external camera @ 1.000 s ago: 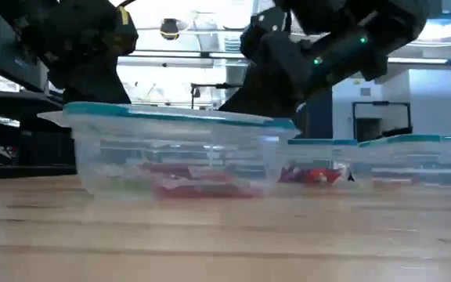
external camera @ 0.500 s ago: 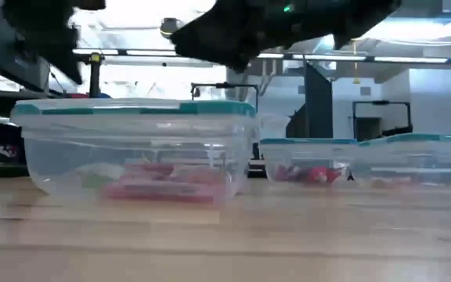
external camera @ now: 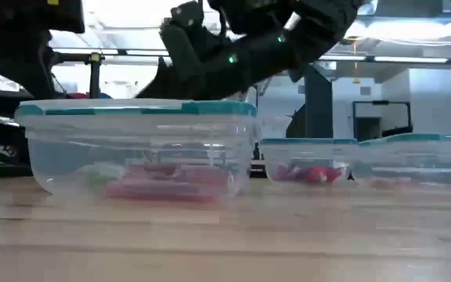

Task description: Sort candy

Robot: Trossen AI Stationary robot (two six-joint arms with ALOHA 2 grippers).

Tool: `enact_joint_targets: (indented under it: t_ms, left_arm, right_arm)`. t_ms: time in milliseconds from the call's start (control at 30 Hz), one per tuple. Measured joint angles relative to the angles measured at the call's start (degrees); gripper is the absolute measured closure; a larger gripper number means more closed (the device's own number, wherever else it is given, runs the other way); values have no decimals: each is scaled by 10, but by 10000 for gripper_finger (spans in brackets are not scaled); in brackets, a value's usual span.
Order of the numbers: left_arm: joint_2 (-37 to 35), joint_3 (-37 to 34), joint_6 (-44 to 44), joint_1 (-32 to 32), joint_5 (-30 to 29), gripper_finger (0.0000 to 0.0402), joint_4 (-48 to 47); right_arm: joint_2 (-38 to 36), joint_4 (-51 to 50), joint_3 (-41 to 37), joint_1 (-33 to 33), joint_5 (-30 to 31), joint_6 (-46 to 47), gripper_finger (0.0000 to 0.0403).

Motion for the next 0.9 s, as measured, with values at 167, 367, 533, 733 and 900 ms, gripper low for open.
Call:
enact_joint_targets:
  t_ms: [167, 367, 533, 733, 900]
  left_arm:
    - [27, 0, -7, 0, -3, 293, 9]
    - [46, 0, -22, -11, 0, 293, 20]
    - [35, 0, -14, -13, 0, 293, 45]
    - [12, 1, -18, -13, 0, 293, 39]
    - [-6, 1, -19, -13, 2, 293, 32]
  right_arm:
    - [-3, -56, 2, 7, 3, 5, 266]
    - [-22, -135, 2, 28, 2, 12, 266]
    - [-57, -168, -1, 35, -6, -2, 266]
    - [-87, -166, -2, 24, -6, -6, 266]
    - [-77, -155, -2, 18, -12, 34, 266]
